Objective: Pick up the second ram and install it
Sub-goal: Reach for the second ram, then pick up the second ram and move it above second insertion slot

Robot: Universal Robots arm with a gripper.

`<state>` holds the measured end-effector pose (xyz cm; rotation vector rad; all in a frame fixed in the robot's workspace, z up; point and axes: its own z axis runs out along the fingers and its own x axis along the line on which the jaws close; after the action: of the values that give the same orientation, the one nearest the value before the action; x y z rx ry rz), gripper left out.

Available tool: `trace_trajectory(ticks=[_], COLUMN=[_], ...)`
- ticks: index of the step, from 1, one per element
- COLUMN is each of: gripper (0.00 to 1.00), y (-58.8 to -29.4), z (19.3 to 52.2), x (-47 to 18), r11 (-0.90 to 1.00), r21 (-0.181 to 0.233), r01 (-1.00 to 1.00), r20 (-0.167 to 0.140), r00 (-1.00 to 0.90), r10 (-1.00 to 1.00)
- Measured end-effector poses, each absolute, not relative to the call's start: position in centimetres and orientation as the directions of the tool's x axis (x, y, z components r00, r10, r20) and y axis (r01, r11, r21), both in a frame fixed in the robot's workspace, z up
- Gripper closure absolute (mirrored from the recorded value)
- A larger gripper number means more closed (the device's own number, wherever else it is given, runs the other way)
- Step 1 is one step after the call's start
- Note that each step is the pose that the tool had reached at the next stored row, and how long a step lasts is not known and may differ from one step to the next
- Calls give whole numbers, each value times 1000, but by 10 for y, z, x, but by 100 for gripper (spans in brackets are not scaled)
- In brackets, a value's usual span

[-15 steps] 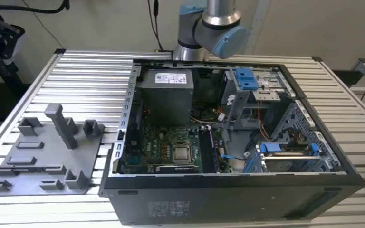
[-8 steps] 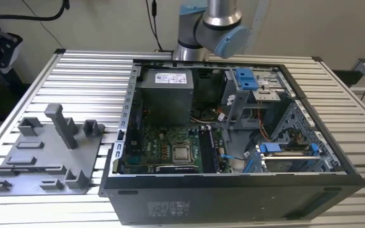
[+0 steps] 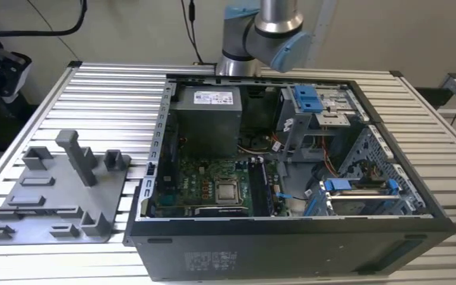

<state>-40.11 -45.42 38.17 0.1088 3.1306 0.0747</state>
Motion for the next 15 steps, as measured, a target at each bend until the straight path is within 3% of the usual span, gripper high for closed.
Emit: trace_trajectory(ticks=[8, 15], gripper=[89, 89], y=[-480, -483], z=[378, 377], x=[-400, -400], r11=[997, 997], r21=[48, 48], r01=[67, 67], r20=[-6, -7], r00=[-998, -998], r10=[68, 67])
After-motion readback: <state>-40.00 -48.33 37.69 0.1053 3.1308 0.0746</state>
